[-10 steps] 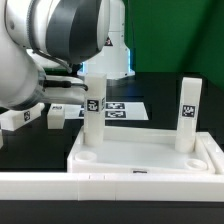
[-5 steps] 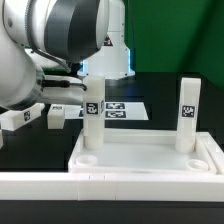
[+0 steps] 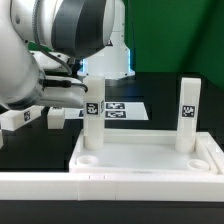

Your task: Assemble desk

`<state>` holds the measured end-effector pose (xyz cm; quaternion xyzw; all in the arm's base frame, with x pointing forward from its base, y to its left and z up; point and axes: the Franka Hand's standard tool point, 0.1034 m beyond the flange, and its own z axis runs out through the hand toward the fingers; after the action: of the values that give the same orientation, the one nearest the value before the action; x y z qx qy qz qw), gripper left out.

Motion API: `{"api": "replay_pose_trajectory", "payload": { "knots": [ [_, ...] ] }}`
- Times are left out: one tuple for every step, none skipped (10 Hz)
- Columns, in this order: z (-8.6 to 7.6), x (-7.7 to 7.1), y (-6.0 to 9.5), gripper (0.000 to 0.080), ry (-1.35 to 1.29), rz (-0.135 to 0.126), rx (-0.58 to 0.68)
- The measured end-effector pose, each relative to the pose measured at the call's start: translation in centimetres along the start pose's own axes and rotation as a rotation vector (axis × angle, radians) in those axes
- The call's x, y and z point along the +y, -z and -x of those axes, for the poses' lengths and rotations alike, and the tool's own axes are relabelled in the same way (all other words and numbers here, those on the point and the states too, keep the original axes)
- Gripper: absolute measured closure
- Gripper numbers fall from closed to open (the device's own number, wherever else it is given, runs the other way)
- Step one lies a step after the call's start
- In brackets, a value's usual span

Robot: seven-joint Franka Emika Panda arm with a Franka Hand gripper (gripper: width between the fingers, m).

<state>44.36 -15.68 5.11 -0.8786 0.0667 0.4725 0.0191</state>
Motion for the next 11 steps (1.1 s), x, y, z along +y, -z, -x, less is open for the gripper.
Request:
{"api": "replay_pose_trajectory", "payload": {
  "knots": [
    [-0.1, 0.1, 0.0, 0.0150, 0.015, -0.001, 0.005],
    [-0.1, 0.2, -0.4, 0.0150, 0.041, -0.011, 0.025],
    [0.3, 0.4, -1.3, 0.0150, -0.019, -0.040, 0.011],
    [0.5, 0.6, -1.8, 0.0150, -0.055, -0.060, -0.007],
    [0.6, 0.7, -2.0, 0.0150, -0.062, -0.066, -0.017],
    [0.6, 0.7, -2.0, 0.0150, -0.060, -0.064, -0.014],
    [0.6, 0.7, -2.0, 0.0150, -0.060, -0.064, -0.014],
    [0.6, 0.7, -2.0, 0.0150, -0.060, -0.064, -0.015],
    [0.6, 0.7, -2.0, 0.0150, -0.061, -0.065, -0.015],
    [0.8, 0.4, -2.1, 0.0150, -0.073, -0.120, -0.016],
    [0.9, 0.0, -1.8, 0.0150, -0.079, -0.149, -0.002]
  ]
}}
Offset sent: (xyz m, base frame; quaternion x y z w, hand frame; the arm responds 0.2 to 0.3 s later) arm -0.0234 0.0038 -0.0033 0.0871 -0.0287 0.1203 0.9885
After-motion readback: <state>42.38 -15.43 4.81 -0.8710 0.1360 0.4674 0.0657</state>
